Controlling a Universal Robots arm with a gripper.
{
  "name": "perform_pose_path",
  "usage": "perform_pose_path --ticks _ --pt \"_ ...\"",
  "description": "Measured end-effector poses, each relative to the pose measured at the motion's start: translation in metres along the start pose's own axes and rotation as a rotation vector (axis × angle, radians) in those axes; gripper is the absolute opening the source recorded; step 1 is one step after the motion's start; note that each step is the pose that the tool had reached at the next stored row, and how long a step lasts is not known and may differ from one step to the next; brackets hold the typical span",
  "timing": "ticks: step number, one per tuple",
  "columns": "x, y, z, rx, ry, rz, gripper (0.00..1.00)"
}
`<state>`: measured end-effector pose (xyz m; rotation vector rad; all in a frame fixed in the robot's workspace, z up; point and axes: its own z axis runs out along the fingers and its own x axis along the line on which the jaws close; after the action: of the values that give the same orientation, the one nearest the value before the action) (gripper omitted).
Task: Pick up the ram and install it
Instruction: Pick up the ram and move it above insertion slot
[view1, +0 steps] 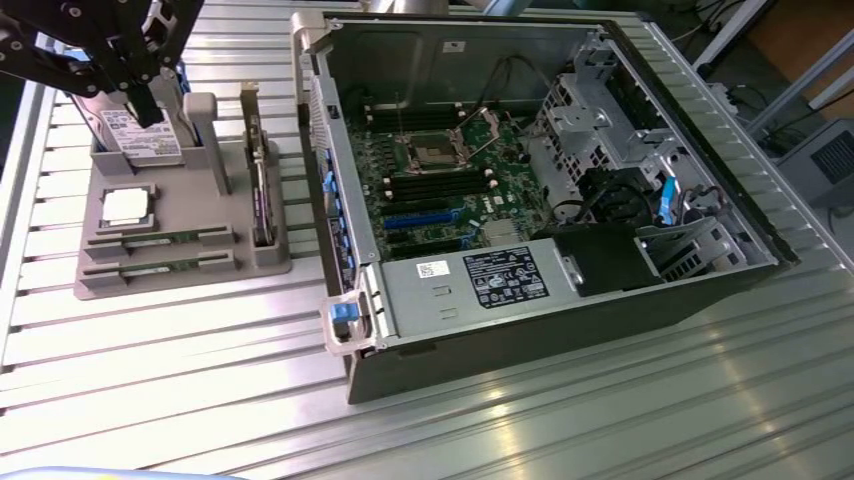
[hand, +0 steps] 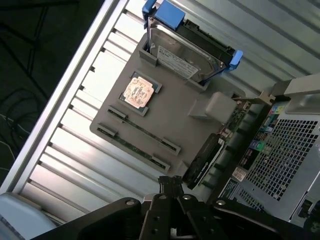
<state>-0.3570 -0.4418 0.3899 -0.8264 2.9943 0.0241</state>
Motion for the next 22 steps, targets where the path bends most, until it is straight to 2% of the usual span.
perform_pose_path --ticks 12,16,22 --pt "0.0 0.0 0.0 0.0025 0.0048 -0.12 0.1" --pt "0.0 0.0 0.0 0.0054 0.0083 -0.174 0.1" --pt "0.0 0.0 0.0 0.0085 0.0116 -0.22 0.1"
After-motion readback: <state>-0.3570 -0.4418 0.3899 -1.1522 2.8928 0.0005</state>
